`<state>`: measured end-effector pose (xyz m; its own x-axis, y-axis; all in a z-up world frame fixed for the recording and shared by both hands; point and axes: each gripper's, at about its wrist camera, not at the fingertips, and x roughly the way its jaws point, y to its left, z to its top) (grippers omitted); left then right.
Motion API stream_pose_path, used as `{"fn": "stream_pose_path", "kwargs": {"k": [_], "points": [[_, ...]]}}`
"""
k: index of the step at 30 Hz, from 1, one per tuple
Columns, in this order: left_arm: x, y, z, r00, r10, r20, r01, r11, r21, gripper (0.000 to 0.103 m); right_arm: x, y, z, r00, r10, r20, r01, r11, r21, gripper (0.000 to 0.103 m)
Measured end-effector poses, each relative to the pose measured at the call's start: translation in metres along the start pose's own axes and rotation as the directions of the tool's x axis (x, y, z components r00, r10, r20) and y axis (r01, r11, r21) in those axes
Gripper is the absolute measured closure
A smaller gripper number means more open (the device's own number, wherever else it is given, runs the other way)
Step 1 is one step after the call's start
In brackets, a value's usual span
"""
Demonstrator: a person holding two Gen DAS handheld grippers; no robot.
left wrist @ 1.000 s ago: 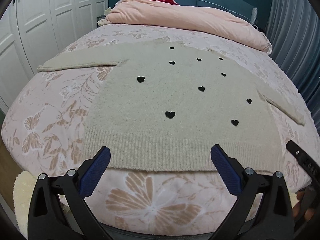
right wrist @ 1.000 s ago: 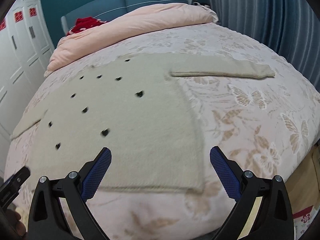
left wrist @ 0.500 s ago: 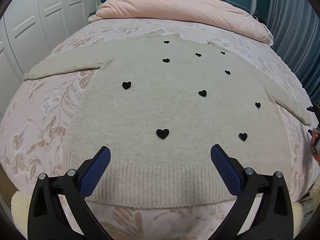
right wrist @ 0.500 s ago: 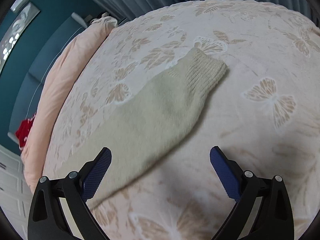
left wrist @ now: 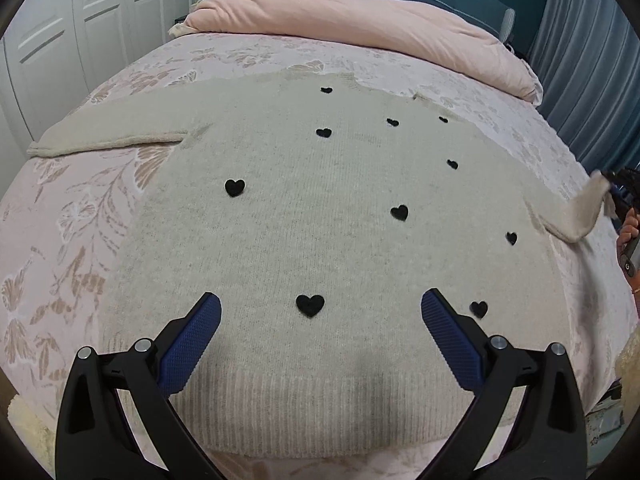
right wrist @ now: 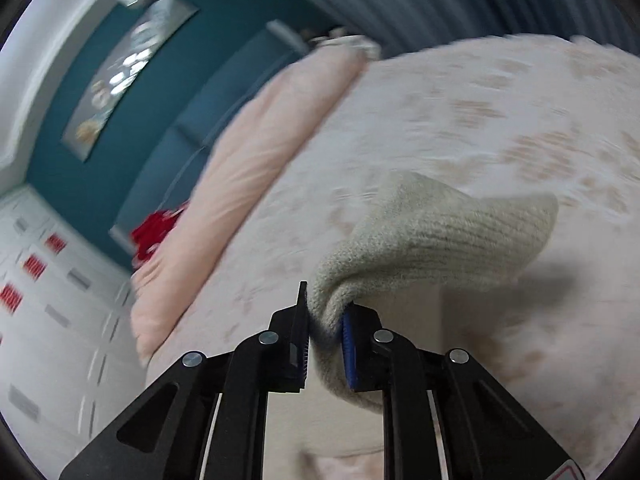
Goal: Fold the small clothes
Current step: 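Reach the right tool to a sleeve cuff and grasp it, then fold the held sleeve across the sweater body with the right tool, release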
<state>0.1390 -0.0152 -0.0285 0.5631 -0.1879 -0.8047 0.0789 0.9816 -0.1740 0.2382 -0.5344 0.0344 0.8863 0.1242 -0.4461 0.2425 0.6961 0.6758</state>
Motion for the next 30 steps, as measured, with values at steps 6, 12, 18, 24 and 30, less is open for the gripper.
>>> {"fn": "stream_pose_path", "kwargs": {"k": [6, 12, 18, 24, 30], "points": [[-0.010, 0.016, 0.021, 0.995, -0.083, 0.063, 0.090, 0.988, -0.123, 0.005, 0.084, 0.166, -0.107, 0.927, 0.219, -0.304, -0.296, 0.926, -0.236, 0.071], [0.002, 0.037, 0.051, 0.986, -0.148, 0.072, 0.159, 0.970, -0.183, 0.005, 0.107, 0.149, -0.198, 0.914, 0.056, -0.403, -0.172, 0.951, -0.259, 0.071], [0.068, 0.050, 0.111, 0.969, -0.244, 0.035, 0.243, 0.925, -0.292, 0.005, 0.070, 0.056, -0.203, 0.926, -0.101, -0.363, 0.055, 0.990, -0.133, 0.052], [0.156, 0.041, 0.156, 0.976, -0.215, -0.015, 0.190, 0.892, -0.411, 0.005, 0.072, 0.007, -0.183, 0.939, -0.097, -0.331, 0.116, 0.993, 0.037, 0.047], [0.189, 0.035, 0.172, 0.985, -0.173, -0.028, 0.146, 0.898, -0.415, 0.080, 0.099, 0.010, -0.160, 0.961, -0.066, -0.268, 0.095, 0.991, 0.098, 0.056]]}}
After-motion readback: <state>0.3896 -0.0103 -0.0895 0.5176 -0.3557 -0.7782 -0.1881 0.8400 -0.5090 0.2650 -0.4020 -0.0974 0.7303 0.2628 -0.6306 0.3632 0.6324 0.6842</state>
